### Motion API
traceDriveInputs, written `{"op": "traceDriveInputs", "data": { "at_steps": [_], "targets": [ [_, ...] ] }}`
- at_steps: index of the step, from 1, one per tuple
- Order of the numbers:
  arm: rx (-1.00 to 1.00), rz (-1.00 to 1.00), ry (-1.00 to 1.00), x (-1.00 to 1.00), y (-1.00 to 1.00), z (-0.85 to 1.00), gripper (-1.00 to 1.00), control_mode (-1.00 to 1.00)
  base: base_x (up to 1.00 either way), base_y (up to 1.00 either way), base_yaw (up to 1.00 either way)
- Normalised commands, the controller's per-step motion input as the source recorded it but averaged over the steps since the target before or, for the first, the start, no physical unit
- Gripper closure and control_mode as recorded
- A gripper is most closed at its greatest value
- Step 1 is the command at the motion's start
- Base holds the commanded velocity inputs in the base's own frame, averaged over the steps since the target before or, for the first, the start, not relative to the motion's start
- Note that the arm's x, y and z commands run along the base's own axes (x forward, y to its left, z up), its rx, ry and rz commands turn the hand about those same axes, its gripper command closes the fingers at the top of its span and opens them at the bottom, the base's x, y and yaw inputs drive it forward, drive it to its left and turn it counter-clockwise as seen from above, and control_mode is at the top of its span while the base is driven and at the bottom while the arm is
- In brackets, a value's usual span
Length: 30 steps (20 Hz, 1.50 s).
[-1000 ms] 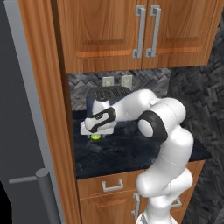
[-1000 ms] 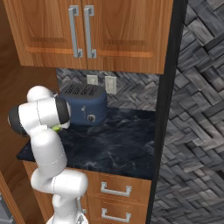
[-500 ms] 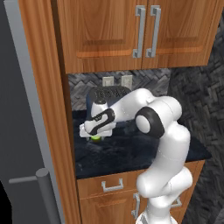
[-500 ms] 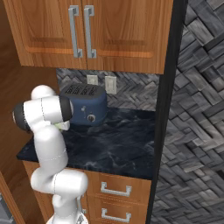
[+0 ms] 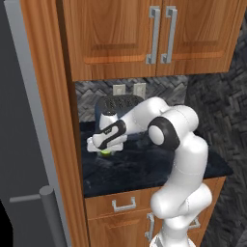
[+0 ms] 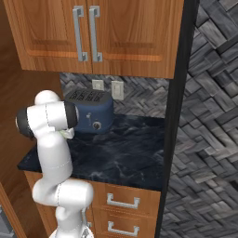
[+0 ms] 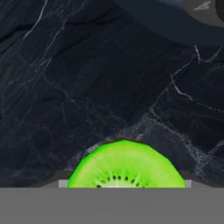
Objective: Place the kiwi in the correct fridge rack based on whether it is a fruit or vegetable. Finally, close the fridge door.
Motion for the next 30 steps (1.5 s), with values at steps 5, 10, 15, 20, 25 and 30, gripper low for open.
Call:
{"op": "traceDriveInputs", "data": {
  "at_steps": [5, 10, 15, 20, 25, 30],
  "targets": [
    [0.0, 0.0, -0.13, -0.38, -0.16, 0.22, 1.0, -1.0, 0.0, 0.0, 0.0],
    [0.01, -0.18, -0.08, -1.0, -0.79, 0.52, 1.0, -1.0, 0.0, 0.0, 0.0],
    [0.0, -0.37, 0.05, -1.0, -0.74, 0.64, 1.0, -1.0, 0.0, 0.0, 0.0],
    [0.0, -0.33, 0.0, -0.69, -0.89, 0.62, 1.0, -1.0, 0.0, 0.0, 0.0],
    [0.01, -0.19, 0.0, -0.48, -1.0, 0.19, 1.0, -1.0, 0.0, 0.0, 0.0],
    [0.02, -0.1, 0.0, -0.25, -0.4, 0.0, 1.0, -1.0, 0.0, 0.0, 0.0]
  ]
}}
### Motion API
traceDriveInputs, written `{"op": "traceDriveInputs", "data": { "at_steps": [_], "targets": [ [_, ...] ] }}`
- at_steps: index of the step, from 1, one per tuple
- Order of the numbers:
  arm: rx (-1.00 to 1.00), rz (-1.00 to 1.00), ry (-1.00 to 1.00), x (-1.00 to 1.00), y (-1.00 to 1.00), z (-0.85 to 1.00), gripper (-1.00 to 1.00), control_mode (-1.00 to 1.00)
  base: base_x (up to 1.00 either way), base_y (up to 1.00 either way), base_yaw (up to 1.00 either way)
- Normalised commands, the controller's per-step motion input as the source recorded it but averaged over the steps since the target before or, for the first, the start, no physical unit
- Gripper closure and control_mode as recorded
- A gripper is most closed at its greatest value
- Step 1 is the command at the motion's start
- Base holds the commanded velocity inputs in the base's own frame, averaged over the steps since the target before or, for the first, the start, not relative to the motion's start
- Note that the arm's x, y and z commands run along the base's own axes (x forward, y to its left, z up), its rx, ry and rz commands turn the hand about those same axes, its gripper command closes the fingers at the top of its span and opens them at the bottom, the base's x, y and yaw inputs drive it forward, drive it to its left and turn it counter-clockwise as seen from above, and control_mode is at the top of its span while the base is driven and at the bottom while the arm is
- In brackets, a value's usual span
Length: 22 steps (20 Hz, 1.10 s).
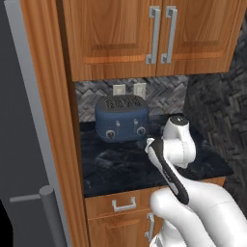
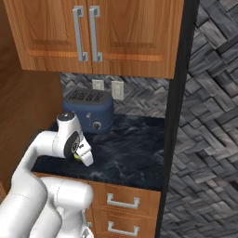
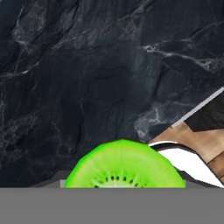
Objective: Place the kiwi in the correct fridge rack based on whether it is a fruit or vegetable. Finally, close the fridge door.
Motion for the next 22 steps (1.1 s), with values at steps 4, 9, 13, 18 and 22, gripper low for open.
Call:
{"op": "traceDriveInputs", "data": {
  "at_steps": [4, 9, 13, 18, 22],
  "targets": [
    [0.0, 0.0, 0.03, 0.0, 0.01, 0.0, 1.0, -1.0, 0.0, 0.0, 0.0],
    [0.0, -0.01, 0.02, -0.31, -0.07, 0.0, 1.0, 1.0, -0.2, -0.03, 0.0],
    [0.0, 0.0, 0.0, 0.0, 0.0, 0.0, 1.0, 1.0, -1.0, -0.11, 0.0],
    [0.0, 0.0, 0.0, 0.0, 0.0, 0.0, 1.0, 1.0, -1.0, 0.03, 0.02],
    [0.0, 0.0, 0.0, 0.0, 0.0, 0.0, 1.0, 1.0, -1.0, 0.19, 0.07]
  ]
}}
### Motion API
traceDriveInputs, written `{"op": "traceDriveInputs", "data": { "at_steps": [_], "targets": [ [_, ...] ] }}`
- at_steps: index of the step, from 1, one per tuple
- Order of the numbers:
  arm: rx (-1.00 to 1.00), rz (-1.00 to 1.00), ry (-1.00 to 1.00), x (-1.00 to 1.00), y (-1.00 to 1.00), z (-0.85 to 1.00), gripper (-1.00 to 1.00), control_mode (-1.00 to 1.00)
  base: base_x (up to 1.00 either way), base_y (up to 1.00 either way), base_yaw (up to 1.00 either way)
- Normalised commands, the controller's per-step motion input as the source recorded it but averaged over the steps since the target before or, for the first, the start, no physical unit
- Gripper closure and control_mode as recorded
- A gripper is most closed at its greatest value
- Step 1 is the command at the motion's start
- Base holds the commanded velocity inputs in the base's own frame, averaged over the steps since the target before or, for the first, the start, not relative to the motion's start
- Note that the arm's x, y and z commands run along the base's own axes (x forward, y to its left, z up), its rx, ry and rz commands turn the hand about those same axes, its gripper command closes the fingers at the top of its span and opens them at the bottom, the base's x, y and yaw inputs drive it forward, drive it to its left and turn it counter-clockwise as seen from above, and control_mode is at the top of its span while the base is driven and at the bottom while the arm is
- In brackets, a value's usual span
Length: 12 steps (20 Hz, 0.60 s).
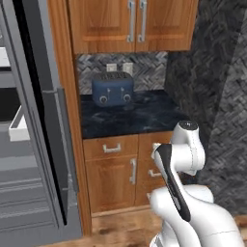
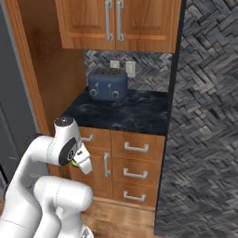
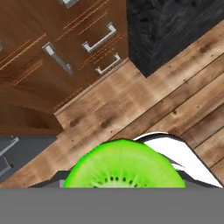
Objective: Place the kiwi in the correct fridge rack based on whether it is a fruit or vegetable. Finally, close the fridge door.
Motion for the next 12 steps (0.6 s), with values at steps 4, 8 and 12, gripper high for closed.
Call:
{"op": "traceDriveInputs", "data": {
  "at_steps": [4, 8, 12],
  "targets": [
    [0.0, 0.0, 0.0, 0.0, 0.0, 0.0, 1.0, 1.0, -1.0, 0.51, 0.13],
    [0.0, 0.0, 0.0, 0.0, 0.0, 0.0, 1.0, 1.0, -0.92, 0.94, 0.11],
    [0.0, 0.0, 0.0, 0.0, 0.0, 0.0, 1.0, 1.0, -0.54, 1.0, 0.06]
  ]
}}
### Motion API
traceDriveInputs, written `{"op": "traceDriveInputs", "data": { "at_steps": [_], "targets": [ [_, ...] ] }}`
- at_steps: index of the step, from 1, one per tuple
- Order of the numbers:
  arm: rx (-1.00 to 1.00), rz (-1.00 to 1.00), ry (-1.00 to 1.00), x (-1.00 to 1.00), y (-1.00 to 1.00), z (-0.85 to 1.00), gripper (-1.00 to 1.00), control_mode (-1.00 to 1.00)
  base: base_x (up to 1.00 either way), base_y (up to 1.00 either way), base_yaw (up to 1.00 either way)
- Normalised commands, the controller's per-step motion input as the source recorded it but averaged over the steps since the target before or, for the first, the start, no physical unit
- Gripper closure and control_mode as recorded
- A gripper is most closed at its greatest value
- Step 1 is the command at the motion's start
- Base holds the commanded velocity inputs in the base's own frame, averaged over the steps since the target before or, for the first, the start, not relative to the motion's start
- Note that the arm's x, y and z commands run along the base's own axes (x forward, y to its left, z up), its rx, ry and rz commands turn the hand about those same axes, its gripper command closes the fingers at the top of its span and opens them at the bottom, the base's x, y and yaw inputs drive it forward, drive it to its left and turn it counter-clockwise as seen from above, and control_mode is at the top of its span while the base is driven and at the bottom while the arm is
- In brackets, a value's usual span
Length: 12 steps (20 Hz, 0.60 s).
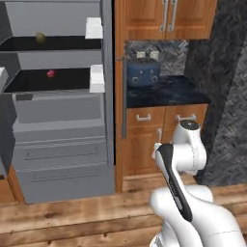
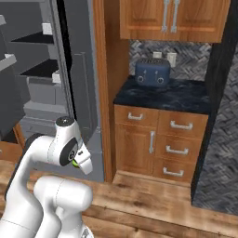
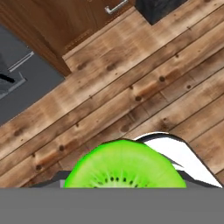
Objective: Place the kiwi in the correct fridge rack based on whether it is a fruit or vegetable. Finally, close the fridge door.
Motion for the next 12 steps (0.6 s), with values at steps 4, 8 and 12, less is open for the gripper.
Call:
{"op": "traceDriveInputs", "data": {
  "at_steps": [4, 8, 12],
  "targets": [
    [0.0, 0.0, 0.0, 0.0, 0.0, 0.0, 1.0, 1.0, -0.09, 1.0, 0.03],
    [0.0, 0.0, 0.0, 0.0, 0.0, 0.0, 1.0, 1.0, 0.16, 1.0, 0.02],
    [0.0, 0.0, 0.0, 0.0, 0.0, 0.0, 1.0, 1.0, 0.82, 0.99, 0.0]
  ]
}}
